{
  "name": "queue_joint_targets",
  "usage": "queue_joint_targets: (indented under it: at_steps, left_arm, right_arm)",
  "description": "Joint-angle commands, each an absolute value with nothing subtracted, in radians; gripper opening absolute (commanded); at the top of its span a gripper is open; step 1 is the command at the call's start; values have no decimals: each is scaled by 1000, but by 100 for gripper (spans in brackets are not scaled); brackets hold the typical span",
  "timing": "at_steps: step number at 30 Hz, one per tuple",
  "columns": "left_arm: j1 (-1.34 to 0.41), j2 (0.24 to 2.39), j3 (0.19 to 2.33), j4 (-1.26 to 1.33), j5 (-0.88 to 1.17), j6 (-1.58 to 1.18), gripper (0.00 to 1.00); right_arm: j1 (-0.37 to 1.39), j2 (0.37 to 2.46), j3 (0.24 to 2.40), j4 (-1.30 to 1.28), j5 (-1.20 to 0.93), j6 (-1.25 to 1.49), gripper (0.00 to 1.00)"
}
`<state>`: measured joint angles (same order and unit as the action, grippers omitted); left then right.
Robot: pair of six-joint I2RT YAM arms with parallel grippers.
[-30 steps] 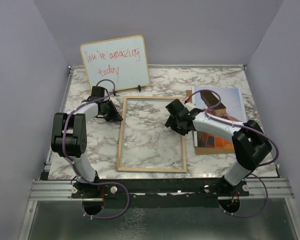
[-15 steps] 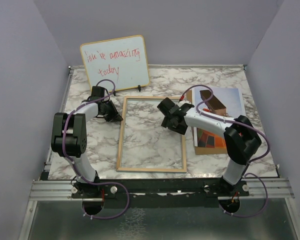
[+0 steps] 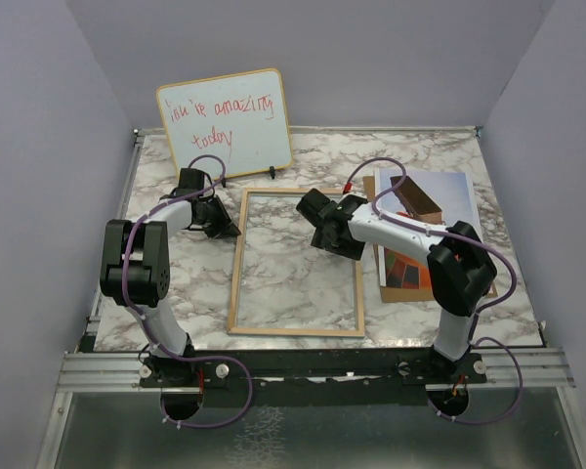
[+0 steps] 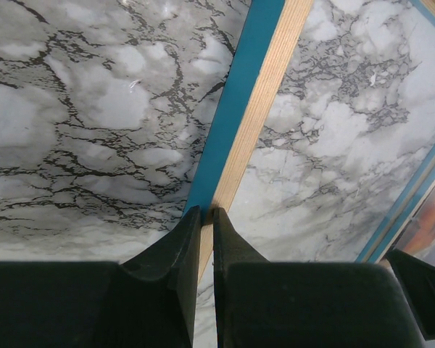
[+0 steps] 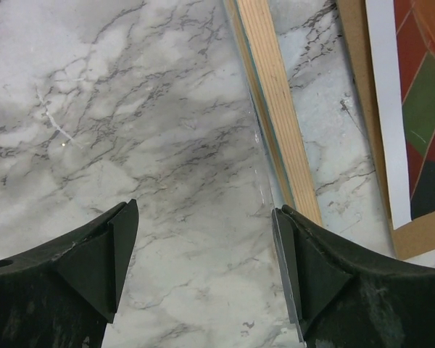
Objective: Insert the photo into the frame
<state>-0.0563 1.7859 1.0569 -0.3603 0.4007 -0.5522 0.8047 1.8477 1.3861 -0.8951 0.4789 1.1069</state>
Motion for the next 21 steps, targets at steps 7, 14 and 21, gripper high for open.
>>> queue_joint_targets:
  at_steps: [7,14,21]
  left_arm:
    - [-83,1867,1013,-417,357,-522,13]
    - [-83,1865,1011,-420,354,-520,13]
    - [-83,1862,1011,-422,354,-520,13]
  right_arm:
    - [818,1823,1386,-944,541,1090,82]
    - [818,1781,1361,-897,496,1058,86]
    - [815,1740,1343,-848,443,1034,88]
